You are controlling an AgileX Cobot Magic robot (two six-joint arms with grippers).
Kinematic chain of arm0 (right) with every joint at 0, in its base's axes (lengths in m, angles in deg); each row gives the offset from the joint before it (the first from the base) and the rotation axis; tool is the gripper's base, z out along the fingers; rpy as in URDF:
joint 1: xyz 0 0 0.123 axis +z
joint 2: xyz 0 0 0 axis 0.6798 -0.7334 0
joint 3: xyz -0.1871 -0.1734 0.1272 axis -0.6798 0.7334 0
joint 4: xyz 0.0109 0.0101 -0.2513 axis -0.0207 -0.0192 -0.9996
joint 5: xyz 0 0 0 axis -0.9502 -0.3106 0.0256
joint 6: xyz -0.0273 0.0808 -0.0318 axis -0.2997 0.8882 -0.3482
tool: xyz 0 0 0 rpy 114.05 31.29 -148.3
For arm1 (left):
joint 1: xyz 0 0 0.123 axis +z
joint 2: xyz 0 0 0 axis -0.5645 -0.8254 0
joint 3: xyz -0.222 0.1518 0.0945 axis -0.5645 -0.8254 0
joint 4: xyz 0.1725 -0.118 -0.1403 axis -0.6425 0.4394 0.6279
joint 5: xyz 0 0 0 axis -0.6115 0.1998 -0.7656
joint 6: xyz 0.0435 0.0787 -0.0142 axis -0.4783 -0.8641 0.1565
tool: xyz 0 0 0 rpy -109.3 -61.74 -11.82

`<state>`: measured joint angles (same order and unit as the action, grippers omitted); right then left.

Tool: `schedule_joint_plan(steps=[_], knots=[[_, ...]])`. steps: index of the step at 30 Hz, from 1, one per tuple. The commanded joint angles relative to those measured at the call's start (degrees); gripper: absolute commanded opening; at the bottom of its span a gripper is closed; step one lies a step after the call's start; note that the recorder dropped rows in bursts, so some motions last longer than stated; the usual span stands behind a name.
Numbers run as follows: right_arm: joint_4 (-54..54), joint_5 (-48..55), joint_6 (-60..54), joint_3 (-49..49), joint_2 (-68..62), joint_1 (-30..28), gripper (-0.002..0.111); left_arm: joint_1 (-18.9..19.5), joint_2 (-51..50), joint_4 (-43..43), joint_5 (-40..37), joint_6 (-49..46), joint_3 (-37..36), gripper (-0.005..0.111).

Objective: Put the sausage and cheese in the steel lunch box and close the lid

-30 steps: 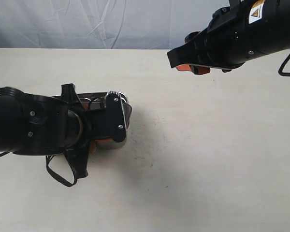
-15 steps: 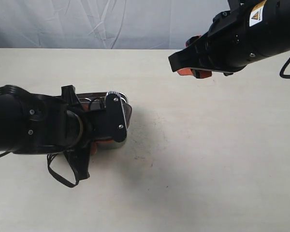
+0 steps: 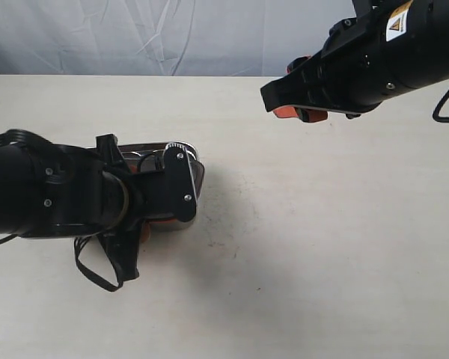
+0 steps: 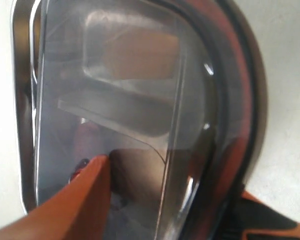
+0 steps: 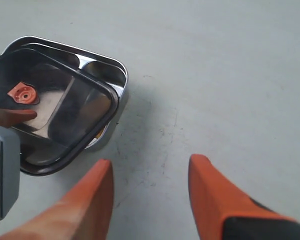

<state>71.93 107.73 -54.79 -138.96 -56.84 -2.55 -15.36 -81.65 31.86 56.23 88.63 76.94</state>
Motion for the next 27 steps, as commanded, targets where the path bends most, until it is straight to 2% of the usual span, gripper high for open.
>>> schedule_joint_plan(steps=[1, 15, 20, 27], knots=[[0.43, -0.09, 0.0, 0.23, 0.39, -0.31, 0.046, -0.09, -0.52, 4.75, 1.37, 0.57, -0.65, 0.047], [0.66, 0.85, 0.0, 0.23, 0.39, -0.31, 0.046, -0.09, -0.51, 4.64, 4.0, 0.57, -0.65, 0.047], [1.16, 0.85, 0.0, 0.23, 0.39, -0.31, 0.046, 2.81, -0.51, 4.44, 4.12, 0.57, -0.65, 0.047], [1.34, 0.88, 0.0, 0.23, 0.39, -0.31, 0.046, 2.91, -0.51, 7.38, 6.79, 0.57, -0.65, 0.047]])
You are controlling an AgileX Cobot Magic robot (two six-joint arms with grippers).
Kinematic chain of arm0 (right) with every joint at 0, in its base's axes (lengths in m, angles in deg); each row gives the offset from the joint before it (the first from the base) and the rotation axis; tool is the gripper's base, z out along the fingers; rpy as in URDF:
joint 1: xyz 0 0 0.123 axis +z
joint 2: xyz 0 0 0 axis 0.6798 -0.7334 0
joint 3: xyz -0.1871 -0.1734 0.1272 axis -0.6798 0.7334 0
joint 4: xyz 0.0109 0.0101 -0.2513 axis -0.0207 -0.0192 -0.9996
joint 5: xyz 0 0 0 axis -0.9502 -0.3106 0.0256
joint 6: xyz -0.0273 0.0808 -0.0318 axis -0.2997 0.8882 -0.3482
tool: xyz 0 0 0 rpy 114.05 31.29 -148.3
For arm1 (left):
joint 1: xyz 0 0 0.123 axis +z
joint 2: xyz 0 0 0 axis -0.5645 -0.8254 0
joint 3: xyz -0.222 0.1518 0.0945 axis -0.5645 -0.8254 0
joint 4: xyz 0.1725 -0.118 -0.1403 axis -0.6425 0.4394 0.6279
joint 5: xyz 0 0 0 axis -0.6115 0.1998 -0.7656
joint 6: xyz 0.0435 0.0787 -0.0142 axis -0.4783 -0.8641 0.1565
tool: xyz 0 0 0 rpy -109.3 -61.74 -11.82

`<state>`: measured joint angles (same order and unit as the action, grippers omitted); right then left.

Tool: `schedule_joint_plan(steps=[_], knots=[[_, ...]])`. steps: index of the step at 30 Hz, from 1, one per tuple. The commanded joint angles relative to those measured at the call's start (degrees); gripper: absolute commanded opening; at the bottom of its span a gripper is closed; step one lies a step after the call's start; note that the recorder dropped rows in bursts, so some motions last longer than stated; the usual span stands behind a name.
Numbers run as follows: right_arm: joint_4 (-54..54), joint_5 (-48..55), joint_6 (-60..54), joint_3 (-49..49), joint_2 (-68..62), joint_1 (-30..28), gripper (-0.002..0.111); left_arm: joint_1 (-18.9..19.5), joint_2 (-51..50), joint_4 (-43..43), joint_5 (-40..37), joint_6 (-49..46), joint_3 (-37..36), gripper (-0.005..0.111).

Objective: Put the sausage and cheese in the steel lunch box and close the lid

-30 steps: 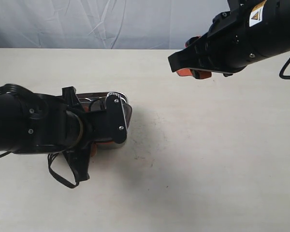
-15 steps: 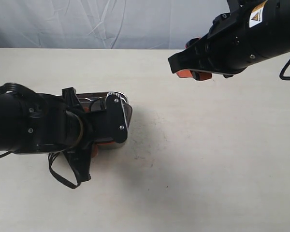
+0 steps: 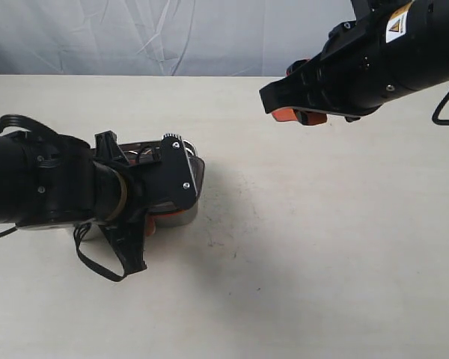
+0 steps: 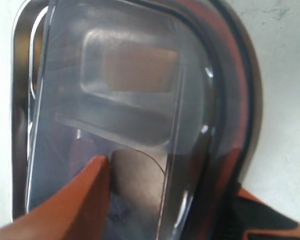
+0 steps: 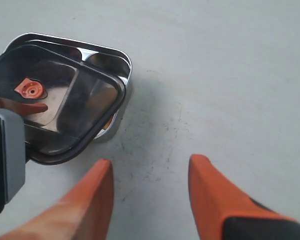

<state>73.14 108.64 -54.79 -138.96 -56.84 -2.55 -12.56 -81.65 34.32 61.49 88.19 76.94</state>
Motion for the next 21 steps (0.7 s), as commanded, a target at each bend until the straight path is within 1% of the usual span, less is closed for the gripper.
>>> schedule_joint_plan(steps=[1, 3, 4, 6, 12, 21], knots=[[0.38, -0.03, 0.0, 0.23, 0.39, -0.31, 0.046, 0.11, -0.51, 4.92, 1.33, 1.02, -0.65, 0.047], [3.21, 0.99, 0.0, 0.23, 0.39, -0.31, 0.046, 0.11, -0.51, 5.02, 1.22, 1.02, -0.65, 0.047], [6.77, 1.99, 0.0, 0.23, 0.39, -0.31, 0.046, 0.11, -0.51, 5.02, 1.22, 1.02, -0.65, 0.047], [8.45, 2.48, 0.0, 0.23, 0.03, -0.31, 0.046, 0.11, -0.51, 5.2, 1.08, 1.02, -0.65, 0.047], [9.4, 2.36, 0.0, 0.23, 0.04, -0.31, 0.046, 0.11, -0.51, 7.75, -0.51, 1.02, -0.65, 0.047], [10.18, 2.6, 0.57, 0.36, 0.04, -0.31, 0.046, 0.0, -0.51, 11.28, -0.51, 0.88, -0.65, 0.047]])
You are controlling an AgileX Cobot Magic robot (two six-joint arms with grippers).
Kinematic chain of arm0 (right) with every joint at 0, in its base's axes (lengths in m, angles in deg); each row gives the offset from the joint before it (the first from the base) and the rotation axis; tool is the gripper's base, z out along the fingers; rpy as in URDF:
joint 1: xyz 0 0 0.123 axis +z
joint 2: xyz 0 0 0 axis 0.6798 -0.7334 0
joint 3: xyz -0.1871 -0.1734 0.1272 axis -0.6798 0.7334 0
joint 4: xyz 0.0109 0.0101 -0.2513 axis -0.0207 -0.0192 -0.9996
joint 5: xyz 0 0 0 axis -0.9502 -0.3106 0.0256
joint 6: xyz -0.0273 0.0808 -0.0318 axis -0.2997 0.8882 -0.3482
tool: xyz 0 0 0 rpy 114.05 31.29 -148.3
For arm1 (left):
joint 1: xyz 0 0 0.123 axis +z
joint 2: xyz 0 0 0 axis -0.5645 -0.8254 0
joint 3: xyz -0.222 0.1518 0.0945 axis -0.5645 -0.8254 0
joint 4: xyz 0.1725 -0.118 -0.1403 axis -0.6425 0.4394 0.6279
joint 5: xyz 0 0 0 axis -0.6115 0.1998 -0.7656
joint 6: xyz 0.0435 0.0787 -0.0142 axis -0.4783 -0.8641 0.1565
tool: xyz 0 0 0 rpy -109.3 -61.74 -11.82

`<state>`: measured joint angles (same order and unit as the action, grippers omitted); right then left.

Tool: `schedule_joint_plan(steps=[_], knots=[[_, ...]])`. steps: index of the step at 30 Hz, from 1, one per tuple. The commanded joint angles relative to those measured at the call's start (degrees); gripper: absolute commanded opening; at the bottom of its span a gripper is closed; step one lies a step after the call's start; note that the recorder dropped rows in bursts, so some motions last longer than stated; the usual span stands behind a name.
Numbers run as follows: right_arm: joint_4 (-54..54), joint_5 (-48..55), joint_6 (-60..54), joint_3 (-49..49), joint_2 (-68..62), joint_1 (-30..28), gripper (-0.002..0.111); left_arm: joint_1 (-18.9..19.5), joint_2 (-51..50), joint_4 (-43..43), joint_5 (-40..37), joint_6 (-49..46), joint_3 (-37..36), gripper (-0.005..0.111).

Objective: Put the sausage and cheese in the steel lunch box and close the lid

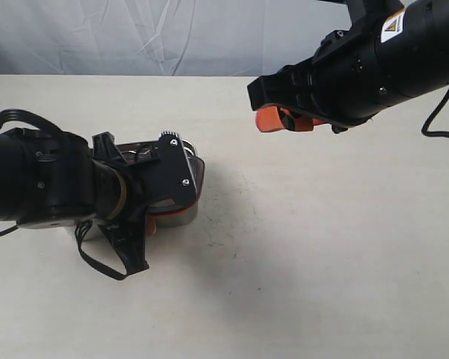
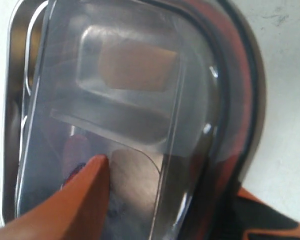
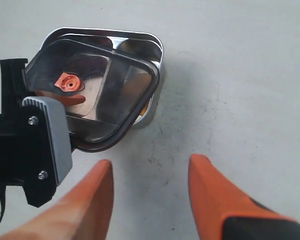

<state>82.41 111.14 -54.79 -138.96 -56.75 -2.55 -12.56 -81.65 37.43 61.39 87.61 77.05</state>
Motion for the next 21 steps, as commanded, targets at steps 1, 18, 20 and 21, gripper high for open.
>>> schedule_joint_plan(steps=[1, 18, 20, 21], knots=[[1.89, -0.21, 0.55, 0.81, -0.05, -0.31, 0.046, 0.0, -0.51, 8.56, -0.41, 1.46, -0.77, 0.047], [20.97, -11.44, -3.45, 11.77, -5.74, -0.2, -0.001, 0.0, -0.51, 9.14, -0.21, 1.34, -0.77, 0.047], [27.13, -11.98, -8.74, 11.77, -7.91, -0.2, -0.001, 0.0, -0.51, 9.14, -0.21, 1.34, -0.77, 0.047], [29.66, -11.98, -10.39, 11.77, -8.83, -0.2, -0.001, 0.0, -0.51, 9.14, -0.21, 1.34, -0.77, 0.047]])
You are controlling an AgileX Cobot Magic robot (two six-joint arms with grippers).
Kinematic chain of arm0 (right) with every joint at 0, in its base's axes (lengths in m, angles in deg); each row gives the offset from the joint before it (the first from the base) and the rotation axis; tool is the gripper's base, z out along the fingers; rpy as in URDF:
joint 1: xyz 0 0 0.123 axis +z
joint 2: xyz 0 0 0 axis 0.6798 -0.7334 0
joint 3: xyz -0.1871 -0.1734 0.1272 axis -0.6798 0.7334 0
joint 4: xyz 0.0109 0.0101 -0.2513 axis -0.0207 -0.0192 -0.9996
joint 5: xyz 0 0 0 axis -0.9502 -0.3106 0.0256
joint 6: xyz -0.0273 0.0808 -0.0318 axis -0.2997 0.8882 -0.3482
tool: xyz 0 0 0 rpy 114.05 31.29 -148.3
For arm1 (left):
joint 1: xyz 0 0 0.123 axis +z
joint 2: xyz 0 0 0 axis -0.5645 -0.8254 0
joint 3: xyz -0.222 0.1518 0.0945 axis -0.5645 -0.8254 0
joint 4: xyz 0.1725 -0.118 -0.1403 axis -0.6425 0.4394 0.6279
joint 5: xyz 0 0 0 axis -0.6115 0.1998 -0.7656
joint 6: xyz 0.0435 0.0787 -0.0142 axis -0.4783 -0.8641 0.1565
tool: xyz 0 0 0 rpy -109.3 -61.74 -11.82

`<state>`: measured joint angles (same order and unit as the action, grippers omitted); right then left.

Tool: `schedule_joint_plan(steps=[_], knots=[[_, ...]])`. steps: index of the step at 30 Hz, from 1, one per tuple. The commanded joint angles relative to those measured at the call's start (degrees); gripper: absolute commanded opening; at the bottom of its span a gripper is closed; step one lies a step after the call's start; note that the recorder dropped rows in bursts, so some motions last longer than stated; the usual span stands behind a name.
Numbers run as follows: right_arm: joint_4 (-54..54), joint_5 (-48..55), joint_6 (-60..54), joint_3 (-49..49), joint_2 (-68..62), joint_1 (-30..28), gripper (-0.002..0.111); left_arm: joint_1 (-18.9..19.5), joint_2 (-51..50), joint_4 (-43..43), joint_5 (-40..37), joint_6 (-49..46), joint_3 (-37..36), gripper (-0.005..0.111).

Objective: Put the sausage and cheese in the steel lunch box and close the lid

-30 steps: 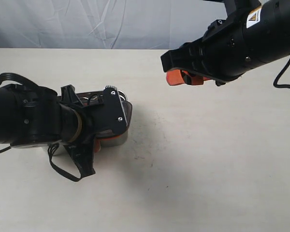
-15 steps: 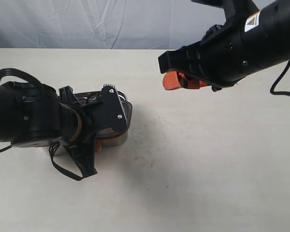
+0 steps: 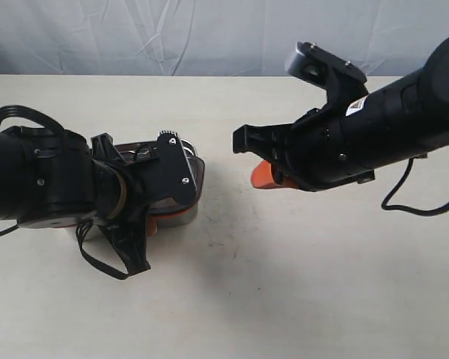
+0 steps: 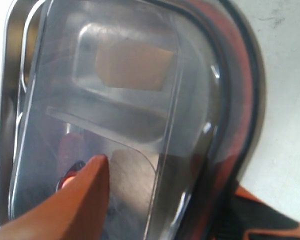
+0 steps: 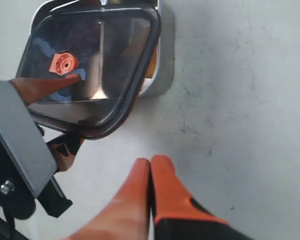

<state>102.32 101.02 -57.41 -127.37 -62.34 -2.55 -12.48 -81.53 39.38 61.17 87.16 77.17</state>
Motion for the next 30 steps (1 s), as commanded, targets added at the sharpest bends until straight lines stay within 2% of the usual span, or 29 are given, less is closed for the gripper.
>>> schedule_joint_plan(steps=[1, 18, 23, 30], knots=[[12.09, -1.73, -9.77, 0.18, -4.39, -0.2, -0.001, -0.07, -0.62, 7.19, 0.02, 1.78, -0.89, 0.047], [38.49, 2.59, -32.43, 0.18, -17.03, 0.13, -0.001, -0.07, -0.62, 6.94, 1.02, 1.78, -0.89, 0.047], [41.05, 1.83, -34.46, -1.56, -19.78, 3.04, -0.001, -0.07, -0.62, 6.94, 1.01, 1.67, -0.89, 0.047], [40.51, 0.71, -34.46, -4.01, -20.5, 3.16, -0.001, -0.07, -0.62, 6.94, -0.62, 1.69, -0.89, 0.047]])
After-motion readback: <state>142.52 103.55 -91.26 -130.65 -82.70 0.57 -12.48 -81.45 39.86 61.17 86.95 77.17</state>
